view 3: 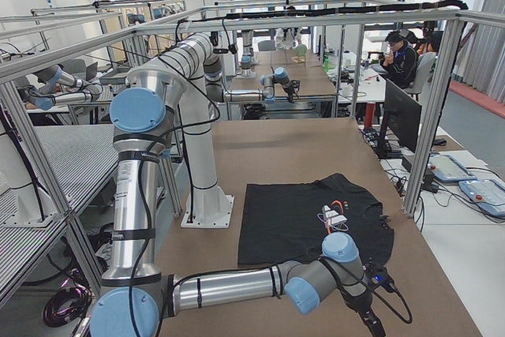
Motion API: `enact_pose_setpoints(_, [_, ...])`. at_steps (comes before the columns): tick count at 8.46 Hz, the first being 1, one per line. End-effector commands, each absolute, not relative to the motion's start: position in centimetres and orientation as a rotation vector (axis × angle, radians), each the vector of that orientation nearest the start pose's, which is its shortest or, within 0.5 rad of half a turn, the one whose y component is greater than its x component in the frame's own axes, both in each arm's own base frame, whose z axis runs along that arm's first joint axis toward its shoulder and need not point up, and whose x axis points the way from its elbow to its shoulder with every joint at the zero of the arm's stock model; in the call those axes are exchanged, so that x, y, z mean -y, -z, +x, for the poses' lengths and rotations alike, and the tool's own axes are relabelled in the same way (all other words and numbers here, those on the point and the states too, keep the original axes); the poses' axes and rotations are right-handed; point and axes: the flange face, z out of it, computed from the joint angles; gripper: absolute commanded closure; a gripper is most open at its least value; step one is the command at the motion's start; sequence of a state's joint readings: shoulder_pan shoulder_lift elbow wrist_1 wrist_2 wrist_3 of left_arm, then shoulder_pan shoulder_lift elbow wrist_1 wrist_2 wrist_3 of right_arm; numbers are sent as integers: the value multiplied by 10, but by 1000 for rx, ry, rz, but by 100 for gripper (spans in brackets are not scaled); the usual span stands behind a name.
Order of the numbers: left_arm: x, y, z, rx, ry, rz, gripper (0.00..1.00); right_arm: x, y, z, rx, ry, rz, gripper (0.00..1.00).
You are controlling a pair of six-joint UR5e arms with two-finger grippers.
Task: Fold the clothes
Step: 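Move the right gripper in over the shirt's sleeve nearest it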
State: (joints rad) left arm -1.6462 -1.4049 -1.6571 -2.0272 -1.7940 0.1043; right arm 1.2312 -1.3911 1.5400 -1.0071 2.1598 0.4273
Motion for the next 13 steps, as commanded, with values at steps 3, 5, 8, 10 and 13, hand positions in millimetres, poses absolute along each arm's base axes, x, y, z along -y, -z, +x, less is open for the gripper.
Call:
enact_pose_setpoints(3, [444,-662,-144,-188,-71,401,6,612,-495,-259,916,138,428,6])
enact_pose_setpoints(5, [444,-663,-144,-189,-67,400,6,635,-494,-277,926,42,377,10])
enact_pose_setpoints(8, [443,-663,-145,-190,-61,399,6,637,-490,-306,885,13,397,31])
enact_pose_setpoints(10, [444,-663,-142,-213,-66,399,6,635,-494,-310,881,17,390,37])
enact_pose_setpoints(13, [444,-663,-142,-217,-60,399,6,630,-500,-312,875,29,384,41])
